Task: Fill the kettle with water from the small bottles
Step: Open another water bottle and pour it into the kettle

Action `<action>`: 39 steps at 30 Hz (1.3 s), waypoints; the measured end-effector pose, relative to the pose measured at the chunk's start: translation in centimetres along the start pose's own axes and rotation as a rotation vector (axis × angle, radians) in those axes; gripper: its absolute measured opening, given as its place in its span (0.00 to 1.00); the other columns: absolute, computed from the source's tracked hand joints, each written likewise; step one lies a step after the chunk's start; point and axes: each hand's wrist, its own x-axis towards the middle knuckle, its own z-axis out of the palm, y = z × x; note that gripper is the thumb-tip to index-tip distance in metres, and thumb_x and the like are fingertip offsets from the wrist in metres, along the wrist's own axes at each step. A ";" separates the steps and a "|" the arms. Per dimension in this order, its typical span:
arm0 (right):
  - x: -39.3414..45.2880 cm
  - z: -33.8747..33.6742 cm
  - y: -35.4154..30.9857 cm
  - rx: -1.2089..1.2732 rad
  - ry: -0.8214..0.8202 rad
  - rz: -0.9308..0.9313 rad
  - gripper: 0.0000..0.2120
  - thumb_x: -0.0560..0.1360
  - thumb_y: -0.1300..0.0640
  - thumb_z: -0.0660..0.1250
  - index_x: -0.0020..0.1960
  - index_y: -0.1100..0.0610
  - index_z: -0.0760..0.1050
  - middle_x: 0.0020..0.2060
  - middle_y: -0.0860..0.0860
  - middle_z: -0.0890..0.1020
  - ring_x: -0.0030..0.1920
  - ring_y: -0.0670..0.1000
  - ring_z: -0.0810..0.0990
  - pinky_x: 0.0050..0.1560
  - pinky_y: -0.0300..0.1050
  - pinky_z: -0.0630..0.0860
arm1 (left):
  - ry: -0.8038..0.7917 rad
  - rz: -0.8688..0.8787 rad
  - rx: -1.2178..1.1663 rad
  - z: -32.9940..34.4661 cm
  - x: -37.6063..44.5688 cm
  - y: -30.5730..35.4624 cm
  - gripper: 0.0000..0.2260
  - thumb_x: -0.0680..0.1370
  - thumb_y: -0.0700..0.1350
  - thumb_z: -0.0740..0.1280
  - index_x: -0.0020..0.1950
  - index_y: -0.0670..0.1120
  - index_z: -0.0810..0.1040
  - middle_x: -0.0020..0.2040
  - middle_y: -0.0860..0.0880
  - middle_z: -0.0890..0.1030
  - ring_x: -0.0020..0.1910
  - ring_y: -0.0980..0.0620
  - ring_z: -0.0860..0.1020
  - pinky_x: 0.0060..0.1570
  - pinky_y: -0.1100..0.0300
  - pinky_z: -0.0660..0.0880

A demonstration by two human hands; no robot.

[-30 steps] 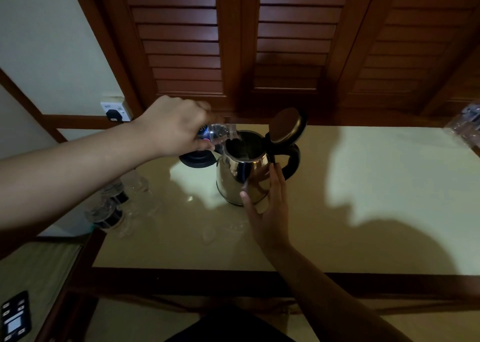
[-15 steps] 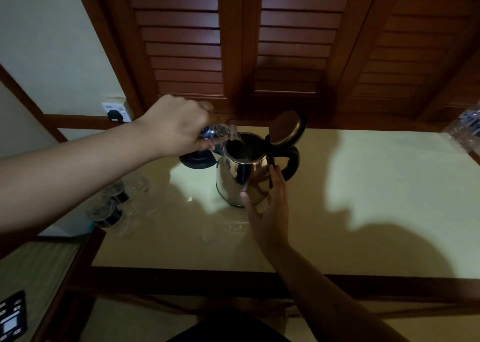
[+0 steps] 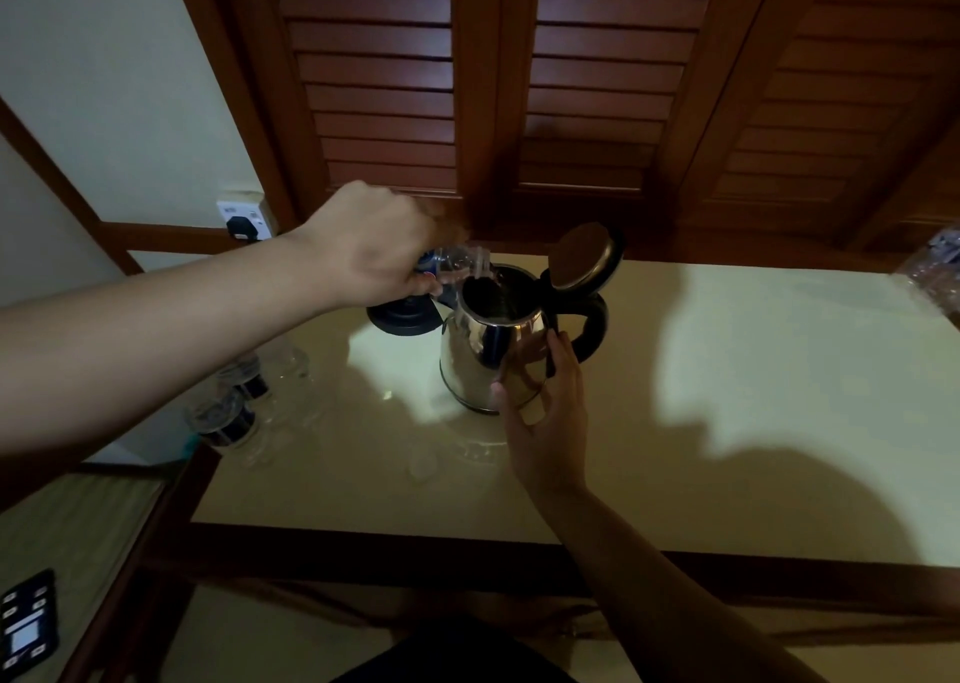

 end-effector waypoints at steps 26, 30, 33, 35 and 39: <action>-0.4 -0.1 -0.5 0.022 -0.016 0.029 0.38 0.79 0.52 0.74 0.84 0.46 0.59 0.83 0.48 0.63 0.83 0.50 0.63 0.74 0.64 0.74 | 0.068 0.047 -0.033 -0.2 0.1 -0.2 0.26 0.78 0.62 0.67 0.75 0.61 0.68 0.66 0.54 0.77 0.59 0.44 0.80 0.41 0.56 0.67; -0.3 -0.2 -0.4 0.013 -0.012 0.034 0.38 0.80 0.56 0.75 0.84 0.48 0.60 0.83 0.49 0.63 0.82 0.50 0.63 0.74 0.63 0.74 | 0.084 0.052 -0.045 -0.2 0.2 -0.2 0.25 0.77 0.62 0.67 0.75 0.61 0.70 0.66 0.55 0.77 0.58 0.44 0.80 0.40 0.56 0.67; -0.4 -0.2 -0.4 0.020 -0.008 0.038 0.38 0.79 0.56 0.75 0.84 0.48 0.61 0.83 0.49 0.63 0.82 0.49 0.63 0.74 0.63 0.74 | 0.089 0.057 -0.065 -0.2 0.4 -0.3 0.26 0.77 0.60 0.69 0.74 0.60 0.71 0.65 0.54 0.78 0.59 0.43 0.80 0.42 0.55 0.70; -0.4 -0.2 -0.5 0.020 -0.013 0.045 0.38 0.79 0.55 0.75 0.84 0.47 0.60 0.83 0.48 0.63 0.82 0.48 0.63 0.75 0.62 0.73 | 0.096 0.059 -0.071 -0.2 0.5 -0.3 0.26 0.77 0.60 0.69 0.74 0.60 0.72 0.66 0.54 0.78 0.59 0.43 0.80 0.44 0.54 0.73; -0.3 -0.3 -0.5 0.022 -0.022 0.041 0.38 0.80 0.55 0.75 0.84 0.47 0.60 0.83 0.48 0.63 0.82 0.47 0.63 0.75 0.62 0.74 | 0.112 0.057 -0.082 -0.3 0.6 -0.3 0.25 0.76 0.58 0.71 0.73 0.58 0.73 0.65 0.53 0.79 0.59 0.42 0.80 0.46 0.53 0.74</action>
